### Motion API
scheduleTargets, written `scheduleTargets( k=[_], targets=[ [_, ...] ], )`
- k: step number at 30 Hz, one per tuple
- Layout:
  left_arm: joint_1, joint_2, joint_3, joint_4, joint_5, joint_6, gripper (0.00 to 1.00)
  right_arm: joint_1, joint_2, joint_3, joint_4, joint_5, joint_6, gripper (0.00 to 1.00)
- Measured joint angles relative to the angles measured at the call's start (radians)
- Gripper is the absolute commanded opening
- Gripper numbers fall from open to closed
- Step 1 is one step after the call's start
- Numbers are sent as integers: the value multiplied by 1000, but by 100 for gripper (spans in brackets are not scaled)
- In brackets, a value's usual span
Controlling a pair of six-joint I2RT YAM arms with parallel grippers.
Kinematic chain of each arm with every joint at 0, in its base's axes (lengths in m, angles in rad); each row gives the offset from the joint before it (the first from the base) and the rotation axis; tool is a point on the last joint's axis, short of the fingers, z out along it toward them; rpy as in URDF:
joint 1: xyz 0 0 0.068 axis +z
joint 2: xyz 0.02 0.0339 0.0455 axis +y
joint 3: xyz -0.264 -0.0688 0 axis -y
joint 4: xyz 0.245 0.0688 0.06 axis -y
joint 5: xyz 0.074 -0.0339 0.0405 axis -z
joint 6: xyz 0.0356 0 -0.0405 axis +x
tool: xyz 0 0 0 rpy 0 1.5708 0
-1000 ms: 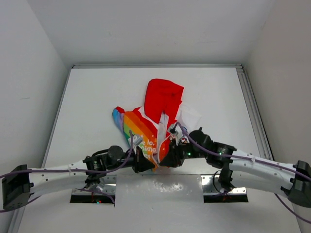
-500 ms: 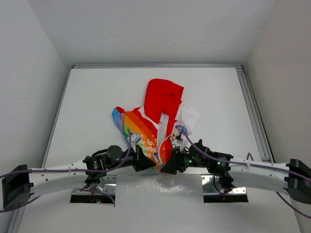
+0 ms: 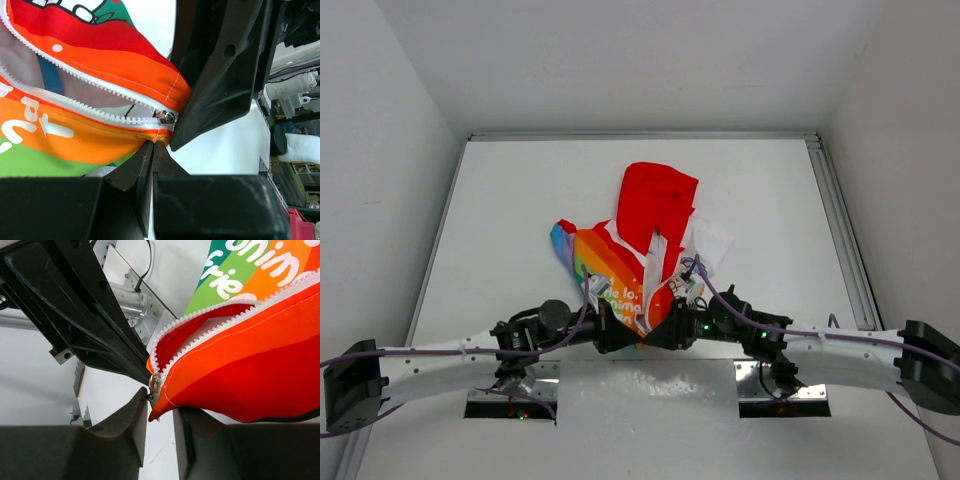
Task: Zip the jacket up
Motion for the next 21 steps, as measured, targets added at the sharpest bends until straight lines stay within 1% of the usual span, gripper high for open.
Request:
scheduleTargets(
  k=[2,3,5,6,10,12,18,21],
  targets=[
    [0,0,-2,0,0,0,0,0,0,0,2,1,7,24],
    [0,0,-2,-1,0,0,0,0,0,0,1,1,10,26],
    [0,-3,-2,-2,-1,0,0,0,-1,0,-5,-2,16,34],
    [0,-5,-3,-2,-1,0,0,1,-1,0,-11,-5,19,39],
    [0,-18,-7,-4,-2,0,0,1,-2,0,-41,-18,32,40],
    [0,-18,-7,-4,-2,0,0,5,-2,1,-53,-24,34,38],
    [0,-18,-9,-3,-2,0,0,20,-2,1,-70,-31,37,26],
    [0,-19,-18,4,-2,-2,0,20,5,1,-63,-31,39,23]
  ],
)
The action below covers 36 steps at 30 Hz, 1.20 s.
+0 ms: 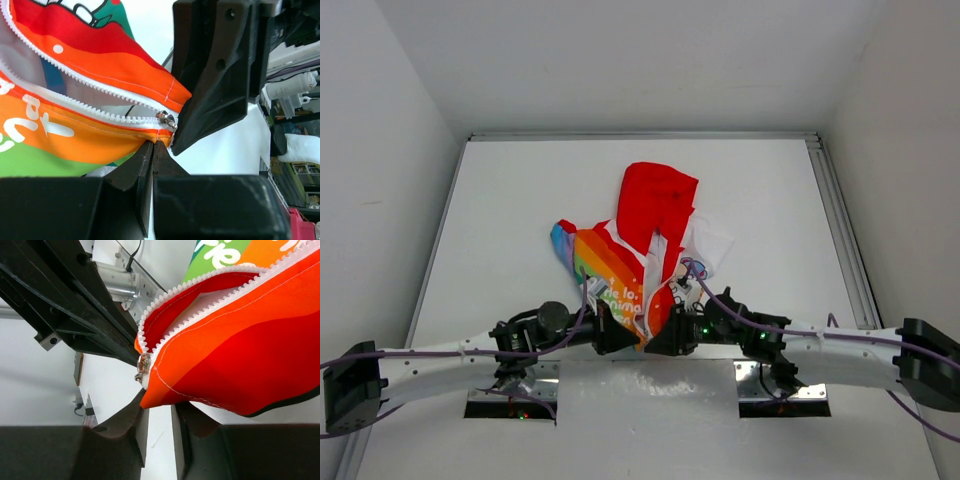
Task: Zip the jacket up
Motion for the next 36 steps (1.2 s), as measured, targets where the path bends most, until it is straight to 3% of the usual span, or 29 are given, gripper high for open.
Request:
scheduleTargets(
  k=[8,10,13,24,30,36],
  targets=[
    [0,-5,-17,0,1,-3,0,6,31,15,25,1,-4,21],
    [0,-5,-19,1,1,-3,0,6,31,15,29,2,-9,10],
    [0,-5,-26,8,1,-5,0,10,32,15,34,4,-8,0],
    [0,14,-26,-3,-23,-2,0,13,32,63,24,3,57,0],
    [-3,33,-26,13,-27,3,0,4,71,80,31,59,174,0],
    [-8,-47,-42,-11,-56,14,0,-45,148,92,72,106,266,0]
  ],
)
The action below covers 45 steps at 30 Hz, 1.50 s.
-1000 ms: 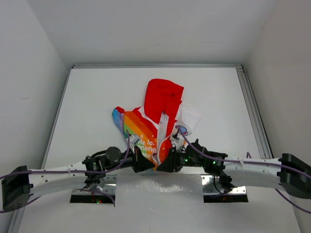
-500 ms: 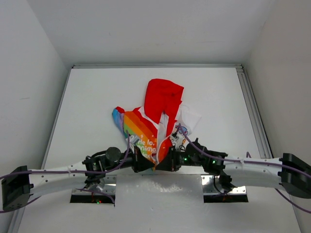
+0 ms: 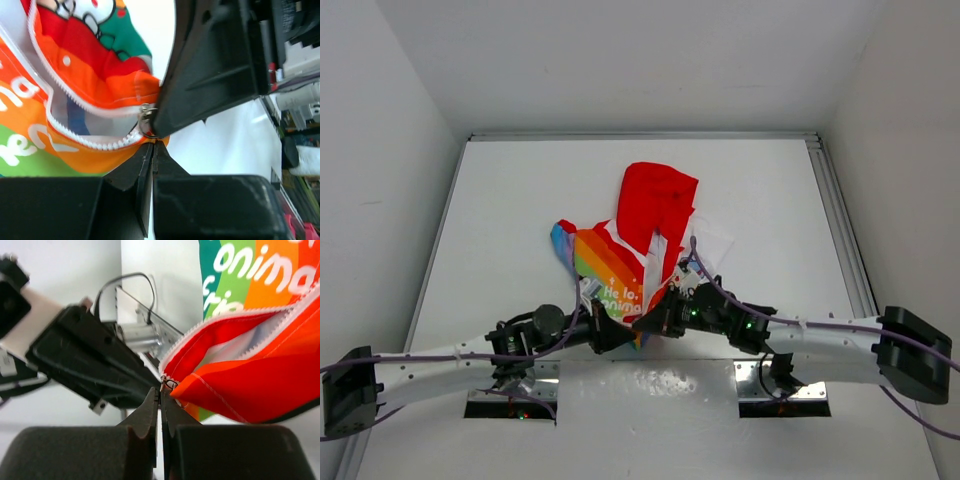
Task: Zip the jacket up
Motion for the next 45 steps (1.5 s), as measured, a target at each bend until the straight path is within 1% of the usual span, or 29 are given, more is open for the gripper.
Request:
scheduleTargets(
  k=[5,9,14,20,23,24,25,26,27,28,29,30,31,32,34,35,37,39,41,43,44,45],
  targets=[
    [1,-43,0,-31,-46,15,0,-35,77,53,32,-4,45,0],
    [2,-29,0,-47,-58,33,0,-66,201,64,113,-44,91,0],
    [-12,16,-1,-53,39,48,0,-139,346,67,197,-14,124,0],
    [-14,25,-2,-52,81,63,0,-214,365,78,251,31,111,0],
    [-14,37,0,-57,74,63,0,-234,355,83,265,53,66,0],
    [-14,39,4,-69,65,63,2,-238,341,82,257,59,48,0],
    [-14,40,13,-85,43,63,8,-240,324,80,252,66,32,0],
    [-14,40,28,-113,7,61,15,-241,295,72,248,69,12,0],
    [-14,40,46,-142,-42,51,28,-241,257,59,241,69,-5,0],
    [-14,39,64,-166,-95,43,33,-241,212,39,235,69,-21,0],
    [-11,40,84,-191,-156,28,35,-241,173,18,230,69,-34,0],
    [-6,40,108,-219,-223,12,35,-241,123,-10,219,69,-48,0],
    [3,44,137,-246,-287,-2,32,-241,78,-41,211,69,-61,0],
    [16,55,163,-265,-338,-12,23,-241,41,-68,198,69,-70,0],
    [71,94,220,-288,-428,-28,22,-241,-29,-121,149,68,-94,0],
    [117,126,245,-290,-456,-29,19,-241,-55,-139,116,67,-107,0],
    [242,209,286,-289,-473,-34,19,-241,-79,-155,81,66,-124,0],
    [357,276,309,-282,-481,-34,26,-238,-92,-165,56,55,-150,0],
    [434,354,309,-290,-498,-35,36,-238,-92,-166,50,39,-169,0],
    [474,407,309,-297,-500,-32,38,-238,-86,-166,53,20,-185,0],
    [491,431,311,-295,-496,-31,33,-238,-78,-166,59,12,-189,0],
    [509,465,317,-291,-485,-20,17,-238,-66,-166,67,1,-193,0]
  ],
)
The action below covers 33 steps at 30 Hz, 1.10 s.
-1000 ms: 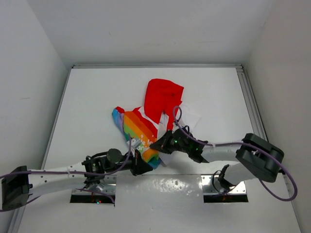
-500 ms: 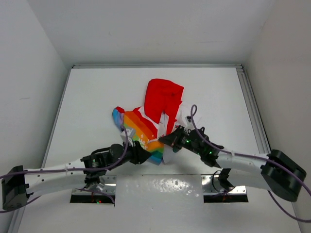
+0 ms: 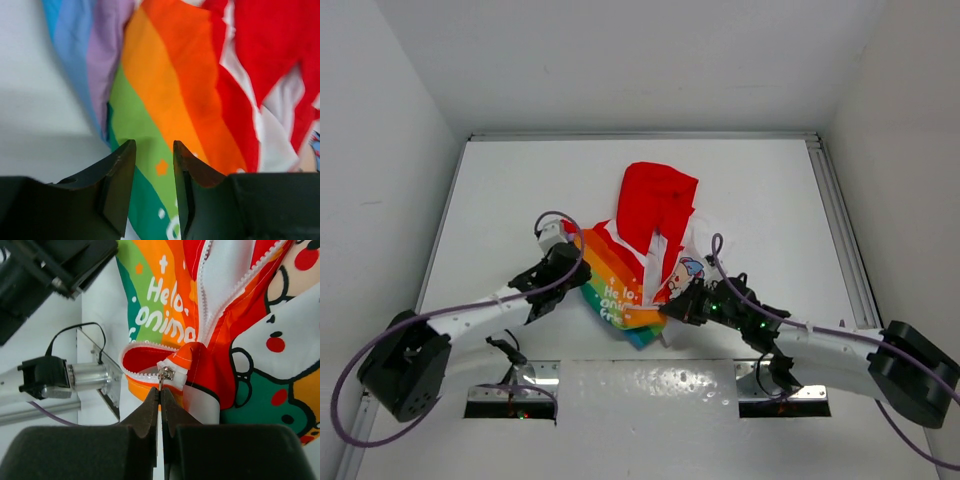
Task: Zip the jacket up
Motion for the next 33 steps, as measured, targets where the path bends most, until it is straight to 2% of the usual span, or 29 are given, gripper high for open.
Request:
scheduleTargets(
  k=[1,2,6,14,20,21,22,23,24,26,29,31,33],
  targets=[
    [15,31,6,5,3,-2,17,0,16,0,12,-10,-2,0],
    [45,78,14,22,14,6,12,0,36,0,28,-23,-5,0],
    [130,278,83,74,61,23,9,1,103,0,82,-60,-4,0],
    [152,682,460,157,175,88,5,59,224,34,174,-98,8,0],
    [130,841,785,159,247,152,14,122,503,185,318,-189,90,0],
    [124,858,835,159,261,164,24,130,550,217,350,-209,115,0],
    [118,867,875,159,272,183,30,137,590,243,385,-227,136,4],
    [117,868,894,158,280,193,36,143,617,260,417,-245,155,11],
    [114,859,903,159,285,206,47,150,636,273,447,-257,175,20],
    [111,818,872,159,290,223,55,158,642,279,476,-275,192,39],
    [108,647,680,170,281,230,56,163,587,279,424,-271,162,54],
    [108,509,538,179,271,216,55,163,509,282,340,-253,113,58],
    [108,356,405,179,256,192,50,163,408,288,238,-213,42,59]
  ],
)
